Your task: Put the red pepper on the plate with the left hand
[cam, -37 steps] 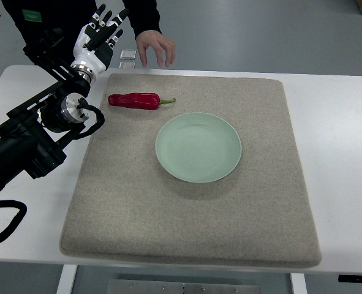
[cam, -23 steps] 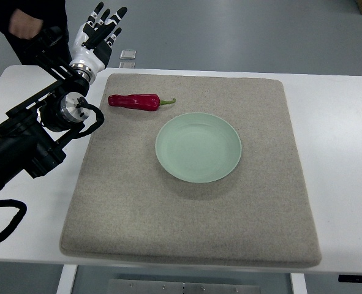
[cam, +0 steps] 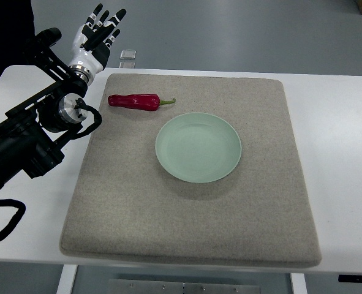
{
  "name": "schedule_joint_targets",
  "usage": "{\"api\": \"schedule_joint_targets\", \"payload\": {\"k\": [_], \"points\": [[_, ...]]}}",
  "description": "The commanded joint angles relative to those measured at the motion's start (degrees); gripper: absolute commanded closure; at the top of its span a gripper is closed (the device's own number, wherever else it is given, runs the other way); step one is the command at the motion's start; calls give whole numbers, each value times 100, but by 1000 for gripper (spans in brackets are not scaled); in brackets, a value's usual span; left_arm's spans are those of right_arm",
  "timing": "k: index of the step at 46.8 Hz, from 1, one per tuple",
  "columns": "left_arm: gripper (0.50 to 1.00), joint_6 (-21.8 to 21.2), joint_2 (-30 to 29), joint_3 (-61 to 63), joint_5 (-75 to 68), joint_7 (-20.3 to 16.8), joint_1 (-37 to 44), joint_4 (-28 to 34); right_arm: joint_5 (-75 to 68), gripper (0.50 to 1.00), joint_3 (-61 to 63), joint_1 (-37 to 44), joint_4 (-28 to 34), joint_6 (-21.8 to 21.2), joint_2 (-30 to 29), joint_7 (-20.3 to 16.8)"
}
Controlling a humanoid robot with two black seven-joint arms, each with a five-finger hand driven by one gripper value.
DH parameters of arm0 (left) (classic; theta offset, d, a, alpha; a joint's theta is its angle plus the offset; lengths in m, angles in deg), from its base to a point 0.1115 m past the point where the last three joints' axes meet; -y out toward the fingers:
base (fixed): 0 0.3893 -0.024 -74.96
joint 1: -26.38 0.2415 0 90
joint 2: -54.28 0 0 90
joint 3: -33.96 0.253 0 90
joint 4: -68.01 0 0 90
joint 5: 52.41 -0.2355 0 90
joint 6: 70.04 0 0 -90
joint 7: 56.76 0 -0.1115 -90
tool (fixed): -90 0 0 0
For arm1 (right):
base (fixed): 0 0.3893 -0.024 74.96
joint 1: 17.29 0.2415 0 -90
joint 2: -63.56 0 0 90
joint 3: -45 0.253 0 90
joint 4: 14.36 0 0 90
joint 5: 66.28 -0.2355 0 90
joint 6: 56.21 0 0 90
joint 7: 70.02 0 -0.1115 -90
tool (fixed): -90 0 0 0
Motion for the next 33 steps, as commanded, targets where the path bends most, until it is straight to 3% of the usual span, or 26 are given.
{"api": "schedule_joint_targets", "payload": {"k": [1,6,14,24,33], "points": [[504,203,0,2,-10,0,-5,157,0,572,2,0,0,0,0,0],[504,397,0,37,-54,0,12,219,0,572,-6,0,0,0,0,0],[504,388,-8,116,-239,0,12,210,0,572,-6,0,0,0,0,0],[504,80,-26,441,-581,27,-31,210,0,572,2,0,0,0,0,0],[501,247,-61,459,-818,27,-5,201,0,572,-6,0,0,0,0,0]]}}
